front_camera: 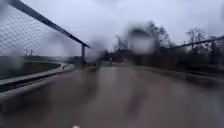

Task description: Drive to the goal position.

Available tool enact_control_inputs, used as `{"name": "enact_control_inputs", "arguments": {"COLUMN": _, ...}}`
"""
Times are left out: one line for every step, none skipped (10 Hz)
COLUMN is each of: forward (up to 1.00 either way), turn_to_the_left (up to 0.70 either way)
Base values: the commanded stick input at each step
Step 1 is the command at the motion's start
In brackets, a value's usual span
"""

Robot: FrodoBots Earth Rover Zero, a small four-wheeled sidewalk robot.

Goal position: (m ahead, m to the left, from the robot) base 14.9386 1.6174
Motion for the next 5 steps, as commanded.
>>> {"name": "enact_control_inputs", "arguments": {"forward": 0.7, "turn_to_the_left": 0.0}}
{"name": "enact_control_inputs", "arguments": {"forward": 0.7, "turn_to_the_left": 0.0}}
{"name": "enact_control_inputs", "arguments": {"forward": 0.7, "turn_to_the_left": 0.0}}
{"name": "enact_control_inputs", "arguments": {"forward": 0.7, "turn_to_the_left": 0.0}}
{"name": "enact_control_inputs", "arguments": {"forward": 0.7, "turn_to_the_left": 0.0}}
